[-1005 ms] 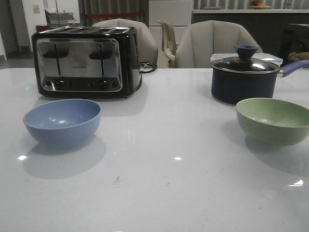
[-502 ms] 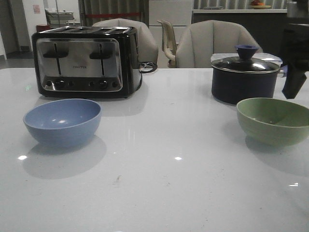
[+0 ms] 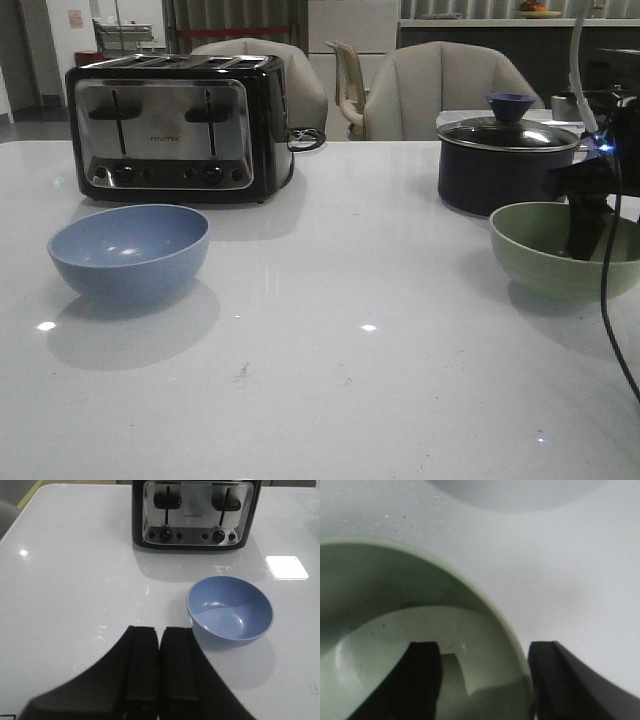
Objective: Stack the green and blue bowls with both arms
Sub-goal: 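Lower the right gripper into the pale green bowl and grip its rim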
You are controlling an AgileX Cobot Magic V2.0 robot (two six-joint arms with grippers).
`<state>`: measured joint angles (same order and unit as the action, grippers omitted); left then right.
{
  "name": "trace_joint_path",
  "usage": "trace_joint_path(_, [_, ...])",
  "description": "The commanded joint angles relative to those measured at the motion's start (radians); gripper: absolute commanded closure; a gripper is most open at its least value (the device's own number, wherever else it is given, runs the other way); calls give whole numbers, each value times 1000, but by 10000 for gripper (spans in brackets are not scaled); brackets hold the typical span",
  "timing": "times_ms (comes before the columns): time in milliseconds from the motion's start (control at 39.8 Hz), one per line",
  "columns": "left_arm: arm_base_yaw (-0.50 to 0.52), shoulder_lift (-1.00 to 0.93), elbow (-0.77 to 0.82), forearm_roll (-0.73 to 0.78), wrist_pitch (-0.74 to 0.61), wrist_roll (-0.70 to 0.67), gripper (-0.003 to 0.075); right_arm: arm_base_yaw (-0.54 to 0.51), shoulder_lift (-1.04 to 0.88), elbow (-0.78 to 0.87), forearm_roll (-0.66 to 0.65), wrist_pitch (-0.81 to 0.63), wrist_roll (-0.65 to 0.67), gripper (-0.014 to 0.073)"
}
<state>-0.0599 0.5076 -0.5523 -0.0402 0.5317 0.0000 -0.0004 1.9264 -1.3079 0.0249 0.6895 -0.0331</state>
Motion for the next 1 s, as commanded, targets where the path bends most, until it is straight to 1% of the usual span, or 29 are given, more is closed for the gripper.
trace_joint_path(0, [1, 10, -29, -10, -82, -9, 620, -7, -51, -34, -13, -23, 0, 267])
trace_joint_path(75, [1, 10, -29, -10, -82, -9, 620, -7, -57, -34, -13, -23, 0, 347])
trace_joint_path(151, [1, 10, -29, -10, -82, -9, 620, -7, -73, -39, -13, -10, 0, 393])
trace_joint_path(452, [1, 10, -29, -10, -82, -9, 620, 27, -226, -40, -8, 24, -8, 523])
trace_joint_path(603, [1, 10, -29, -10, -82, -9, 620, 100, -310, -40, 38, 48, -8, 531])
trace_joint_path(703, [1, 10, -29, -10, -82, -9, 620, 190, -339, -37, 92, 54, -8, 531])
trace_joint_path(854, [1, 10, -29, -10, -82, -9, 620, 322, -318, -15, 141, 38, -8, 531])
trace_joint_path(980, [1, 10, -29, -10, -83, -9, 620, 407, -259, 11, 184, 17, -8, 531])
